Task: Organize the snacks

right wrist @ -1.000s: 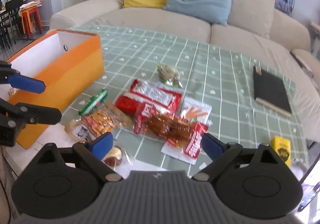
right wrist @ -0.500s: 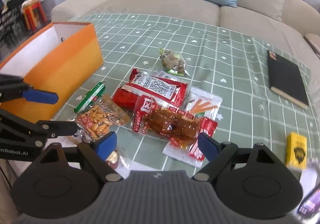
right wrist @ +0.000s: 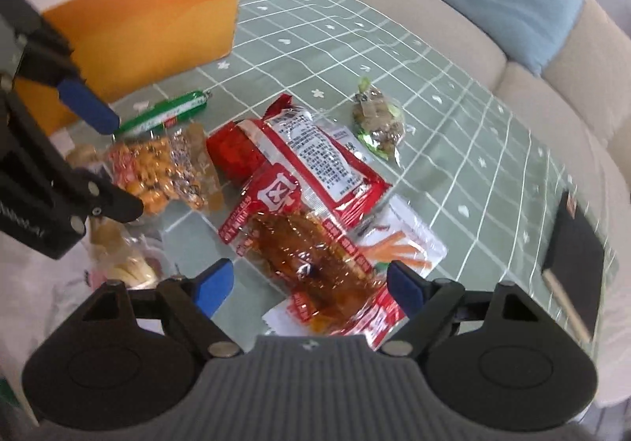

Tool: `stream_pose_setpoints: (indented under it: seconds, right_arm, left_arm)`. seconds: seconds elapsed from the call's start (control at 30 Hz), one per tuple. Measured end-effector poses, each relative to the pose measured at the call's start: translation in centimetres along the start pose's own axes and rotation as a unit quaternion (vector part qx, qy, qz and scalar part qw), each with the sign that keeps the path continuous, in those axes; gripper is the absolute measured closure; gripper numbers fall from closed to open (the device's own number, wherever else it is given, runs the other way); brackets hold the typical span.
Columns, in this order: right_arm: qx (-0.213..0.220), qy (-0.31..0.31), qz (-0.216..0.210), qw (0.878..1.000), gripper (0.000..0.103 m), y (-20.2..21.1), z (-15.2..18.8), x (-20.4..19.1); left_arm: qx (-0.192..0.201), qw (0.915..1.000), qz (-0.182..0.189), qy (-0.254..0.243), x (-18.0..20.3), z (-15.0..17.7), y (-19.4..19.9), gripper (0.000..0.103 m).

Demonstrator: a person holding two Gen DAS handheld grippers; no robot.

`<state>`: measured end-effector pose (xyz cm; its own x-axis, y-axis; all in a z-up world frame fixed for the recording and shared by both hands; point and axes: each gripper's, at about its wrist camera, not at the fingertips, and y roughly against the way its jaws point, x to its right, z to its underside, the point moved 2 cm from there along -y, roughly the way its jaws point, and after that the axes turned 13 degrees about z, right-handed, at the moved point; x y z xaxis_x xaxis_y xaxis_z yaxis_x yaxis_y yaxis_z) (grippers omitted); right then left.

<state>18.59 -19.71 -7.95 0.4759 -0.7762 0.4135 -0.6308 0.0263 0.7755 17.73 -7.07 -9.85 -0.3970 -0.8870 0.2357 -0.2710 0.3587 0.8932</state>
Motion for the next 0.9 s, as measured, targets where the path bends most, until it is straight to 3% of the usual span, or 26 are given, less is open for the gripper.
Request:
stream_pose_setpoints:
  seconds: [0.37,0.6,0.73,0.8,0.9]
  right_arm:
    - [0.010,0.021,-0.009,1.000,0.026,-1.6,-0.3,-0.1]
    - [0.011,0.020,-0.010,1.000,0.026,-1.9,-0.4,-0.4]
    - [0.014,0.022,-0.008,1.000,0.038,-1.6,-0.5,-0.6]
    - [0.019,0.015,-0.003,1.000,0.047,-1.4,-0.6,-0.4]
    - [0.014,0.008,-0.008,1.000,0.049,-1.4,-0.7,-0.3]
  left_arm:
    - [-0.036,0.9993,-0.010,0.008,-0.1,-0.8,-2.3,0.017]
    - [-0.042,0.9988,-0.022,0.010,-0.4,-0.8,-3.4,0.022]
    - [-0.031,0.9991,-0.026,0.008,-0.3,-0.9,-3.1,0.035]
    - [-0.026,0.9993,-0.026,0.009,-0.3,-0.9,-3.0,0.036]
    - [-0.018,0.9994,-0.027,0.010,-0.3,-0.9,-2.9,0.037]
